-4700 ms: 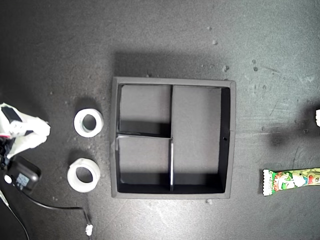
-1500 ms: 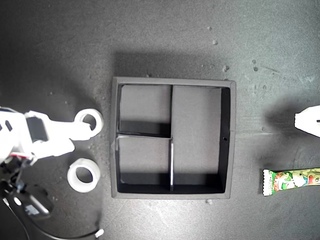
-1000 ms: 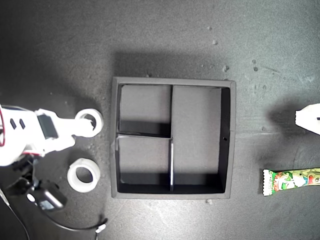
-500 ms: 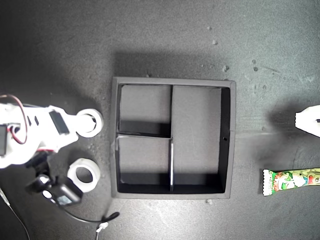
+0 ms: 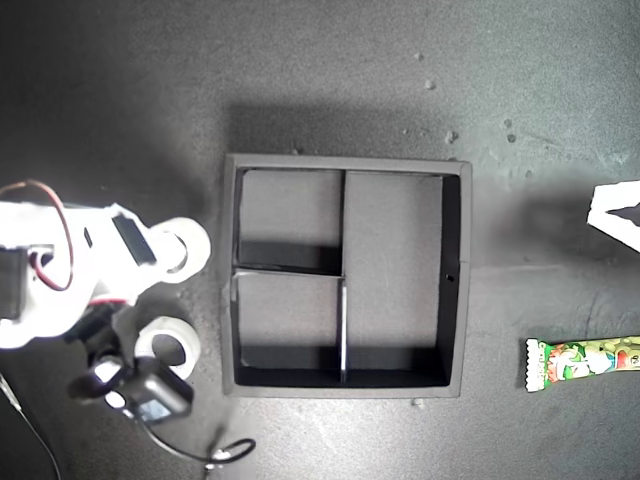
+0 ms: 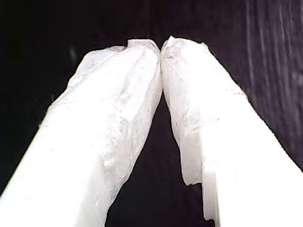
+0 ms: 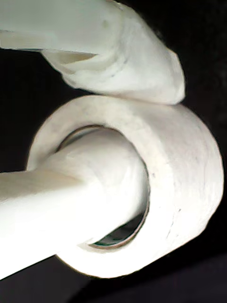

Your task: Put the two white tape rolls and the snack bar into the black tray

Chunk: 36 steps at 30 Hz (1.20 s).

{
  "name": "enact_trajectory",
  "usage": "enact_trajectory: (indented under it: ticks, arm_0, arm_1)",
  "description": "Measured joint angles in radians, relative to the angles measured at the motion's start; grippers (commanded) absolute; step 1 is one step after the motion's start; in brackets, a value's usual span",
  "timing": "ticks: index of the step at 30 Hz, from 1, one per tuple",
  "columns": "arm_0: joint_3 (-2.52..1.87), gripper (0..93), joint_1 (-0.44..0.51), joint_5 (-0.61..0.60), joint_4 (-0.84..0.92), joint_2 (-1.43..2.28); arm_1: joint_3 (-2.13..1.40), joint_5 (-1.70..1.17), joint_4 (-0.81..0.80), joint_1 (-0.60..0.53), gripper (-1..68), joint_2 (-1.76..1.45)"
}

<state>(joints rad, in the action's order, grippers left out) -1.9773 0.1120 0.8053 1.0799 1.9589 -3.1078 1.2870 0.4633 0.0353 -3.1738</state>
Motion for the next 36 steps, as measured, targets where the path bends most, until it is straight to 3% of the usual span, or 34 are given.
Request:
enact_trajectory:
  ticks: [2, 8, 12, 16, 19, 22, 25, 31, 36]
  arm_0:
    - [0.121, 0.3, 0.003, -0.02, 0.048, -0.038]
    - [0.612, 0.3, 0.081, -0.048, 0.253, -0.331]
    - [0.92, 0.2, 0.133, -0.037, 0.391, -0.554]
    - [1.206, 0.2, 0.167, 0.008, 0.549, -0.77]
    - [1.453, 0.2, 0.186, 0.041, 0.69, -0.962]
    - [1.591, 0.2, 0.186, 0.048, 0.724, -1.088]
    - [1.649, 0.1, 0.178, 0.048, 0.735, -1.144]
    - [1.658, 2.7, 0.184, 0.089, 0.735, -1.18]
    - [1.658, 8.8, 0.21, 0.135, 0.735, -1.213]
  arm_1:
    - [0.038, -0.221, -0.058, -0.044, -0.4, 0.0]
    - [0.267, -0.63, 0.02, -0.069, -0.4, 0.014]
    - [0.485, -0.716, 0.095, -0.153, 0.5, 0.13]
    - [0.752, -0.73, 0.178, -0.21, 4.7, 0.465]
    - [0.979, -0.647, 0.284, -0.227, 6.4, 0.723]
    - [1.092, -0.517, 0.345, -0.261, 6.6, 0.839]
    - [1.094, -0.333, 0.376, -0.328, 9.6, 0.868]
    - [0.969, 0.104, 0.442, -0.489, 25.9, 0.871]
    - [0.87, 0.405, 0.448, -0.607, 27.1, 0.871]
